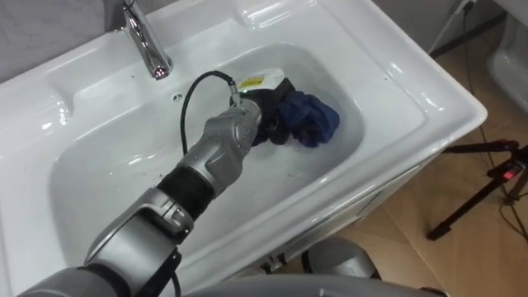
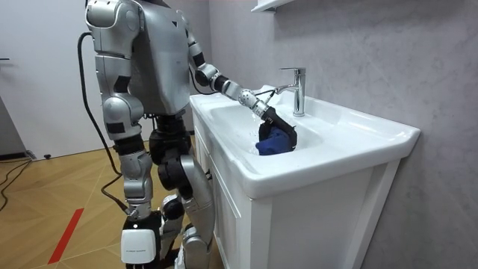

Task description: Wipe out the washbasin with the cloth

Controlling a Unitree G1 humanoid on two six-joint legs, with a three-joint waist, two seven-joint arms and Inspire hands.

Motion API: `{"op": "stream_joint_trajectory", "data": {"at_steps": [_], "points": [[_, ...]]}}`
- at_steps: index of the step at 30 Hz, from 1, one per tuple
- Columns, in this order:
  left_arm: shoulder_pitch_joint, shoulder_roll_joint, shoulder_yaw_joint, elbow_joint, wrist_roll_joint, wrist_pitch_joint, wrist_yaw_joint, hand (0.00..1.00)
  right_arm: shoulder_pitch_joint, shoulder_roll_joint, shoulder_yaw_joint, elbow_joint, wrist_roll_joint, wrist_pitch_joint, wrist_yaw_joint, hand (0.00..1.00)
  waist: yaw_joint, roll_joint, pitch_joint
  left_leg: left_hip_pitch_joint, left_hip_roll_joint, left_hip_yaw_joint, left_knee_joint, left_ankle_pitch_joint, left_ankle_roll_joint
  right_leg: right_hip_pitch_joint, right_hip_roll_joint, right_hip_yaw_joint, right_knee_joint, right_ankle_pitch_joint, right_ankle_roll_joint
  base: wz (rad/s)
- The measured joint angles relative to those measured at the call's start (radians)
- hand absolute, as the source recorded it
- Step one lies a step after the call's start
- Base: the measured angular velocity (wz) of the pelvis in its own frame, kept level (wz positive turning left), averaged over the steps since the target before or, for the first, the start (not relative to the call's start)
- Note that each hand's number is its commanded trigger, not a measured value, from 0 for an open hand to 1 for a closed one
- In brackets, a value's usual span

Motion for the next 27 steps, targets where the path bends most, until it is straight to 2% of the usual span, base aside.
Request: {"op": "stream_joint_trajectory", "data": {"at_steps": [4, 7, 11, 13, 15, 17, 19, 24, 27], "points": [[0.0, -0.001, 0.016, -0.007, 0.0, -0.004, 0.038, 1.0, 0.008, 0.005, 0.001, -0.002, -0.004, -0.002, 0.0, 0.0, 0.001, -0.013, 0.0, 0.01, 0.0, 0.0, 0.0, 0.0, 0.0, 0.002, 0.003, 0.006, 0.008, -0.003, -0.002, -0.02], [0.001, 0.001, 0.025, -0.005, 0.009, -0.023, 0.069, 1.0, 0.016, 0.005, 0.002, -0.002, -0.013, -0.002, 0.0, 0.0, 0.001, -0.019, 0.0, 0.013, 0.0, 0.001, 0.0, 0.0, 0.0, 0.002, 0.005, 0.01, 0.006, -0.003, -0.003, -0.01], [0.008, 0.01, 0.025, 0.007, 0.1, -0.027, 0.089, 1.0, 0.031, 0.006, 0.002, -0.025, -0.03, 0.003, 0.0, 0.0, 0.005, -0.019, -0.0008, 0.017, -0.001, 0.02, -0.001, 0.0, 0.0, 0.003, 0.015, 0.018, 0.007, -0.001, -0.006, -0.07], [0.014, 0.021, 0.025, 0.018, 0.141, -0.026, 0.097, 1.0, 0.041, 0.006, 0.002, -0.035, -0.043, 0.006, -0.003, 0.0, 0.007, -0.014, -0.0041, 0.021, -0.001, 0.027, -0.001, 0.0, 0.0, 0.002, 0.021, 0.025, 0.008, 0.001, -0.009, -0.11], [0.044, 0.029, 0.024, 0.023, 0.153, -0.023, 0.116, 1.0, 0.041, 0.004, 0.001, -0.036, -0.043, 0.012, -0.007, 0.0, 0.015, -0.016, -0.0027, 0.032, 0.001, 0.031, -0.005, 0.0, 0.0, 0.005, 0.032, 0.038, 0.008, 0.004, -0.014, -0.24], [0.086, 0.038, 0.022, 0.027, 0.182, -0.022, 0.115, 1.0, 0.041, 0.002, 0.001, -0.036, -0.047, 0.012, -0.007, 0.0, 0.015, -0.013, -0.0048, 0.036, 0.005, 0.032, -0.002, 0.0, 0.0, 0.011, 0.033, 0.039, 0.007, 0.007, -0.018, -0.13], [0.124, 0.045, 0.023, 0.07, 0.221, -0.02, 0.113, 1.0, 0.04, 0.006, 0.001, -0.037, -0.065, 0.014, -0.005, 0.0, 0.021, -0.023, 0.0006, 0.047, 0.008, 0.032, -0.003, 0.0, -0.001, 0.018, 0.034, 0.043, 0.01, 0.004, -0.021, 0.0], [0.154, 0.075, 0.037, 0.14, 0.269, -0.015, 0.137, 1.0, 0.034, 0.002, 0.0, -0.034, -0.076, 0.027, -0.007, 0.0, 0.042, -0.029, -0.0044, 0.048, 0.018, 0.032, -0.008, -0.007, -0.013, 0.02, 0.046, 0.038, 0.006, 0.013, -0.028, 0.02], [0.16, 0.075, 0.059, 0.17, 0.27, -0.013, 0.148, 1.0, 0.031, 0.002, -0.001, -0.033, -0.077, 0.033, -0.007, 0.0, 0.056, -0.024, -0.0095, 0.053, 0.017, 0.033, -0.019, -0.008, -0.014, 0.022, 0.05, 0.041, 0.005, 0.021, -0.028, -0.02]]}}
